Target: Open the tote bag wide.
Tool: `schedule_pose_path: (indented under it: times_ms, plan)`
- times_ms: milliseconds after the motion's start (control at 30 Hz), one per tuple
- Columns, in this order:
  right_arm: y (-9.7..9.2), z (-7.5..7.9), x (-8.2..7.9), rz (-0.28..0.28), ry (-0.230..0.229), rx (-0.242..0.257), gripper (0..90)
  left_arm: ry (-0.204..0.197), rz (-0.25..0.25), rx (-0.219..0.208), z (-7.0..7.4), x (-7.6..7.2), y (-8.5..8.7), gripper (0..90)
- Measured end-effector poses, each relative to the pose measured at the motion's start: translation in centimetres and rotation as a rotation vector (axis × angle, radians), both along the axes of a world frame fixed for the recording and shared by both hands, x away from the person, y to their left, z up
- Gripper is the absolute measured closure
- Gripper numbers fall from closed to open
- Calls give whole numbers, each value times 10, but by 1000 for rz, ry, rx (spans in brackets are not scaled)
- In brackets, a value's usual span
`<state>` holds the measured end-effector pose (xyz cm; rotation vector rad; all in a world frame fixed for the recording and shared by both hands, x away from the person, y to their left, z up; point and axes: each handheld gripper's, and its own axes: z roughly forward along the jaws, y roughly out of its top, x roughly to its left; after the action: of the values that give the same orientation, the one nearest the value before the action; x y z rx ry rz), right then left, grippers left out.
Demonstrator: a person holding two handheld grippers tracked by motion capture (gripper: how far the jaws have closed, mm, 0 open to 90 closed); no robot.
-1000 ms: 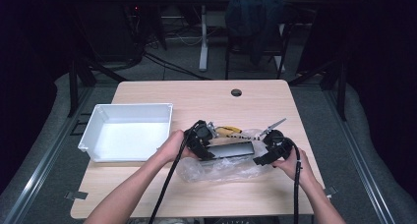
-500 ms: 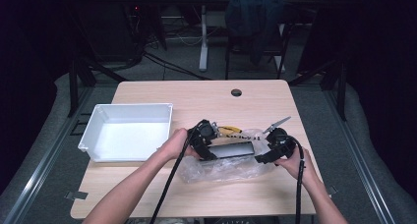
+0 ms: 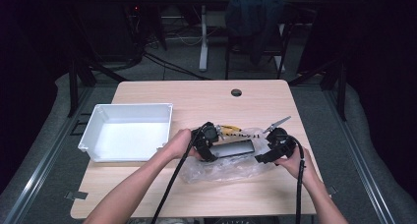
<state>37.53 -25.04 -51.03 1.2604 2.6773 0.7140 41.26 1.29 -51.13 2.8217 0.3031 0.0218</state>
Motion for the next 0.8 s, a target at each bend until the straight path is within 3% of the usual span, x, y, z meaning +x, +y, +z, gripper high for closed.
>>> schedule_pose_path:
  times_ms: [133,167,400,467,800]
  plan:
    - [-1,0,0,1,9,13,203,10,-18,18,-2,2,-2,407]
    - [-2,1,1,12,15,-14,203,12,-20,28,-3,3,-3,408]
    - [-2,-1,1,1,17,17,199,14,-44,36,-6,4,-4,422]
    - [-3,-2,1,1,19,18,198,27,-52,57,-5,5,-6,420]
    - [-3,-2,1,1,17,9,191,15,-54,88,-6,4,-10,431]
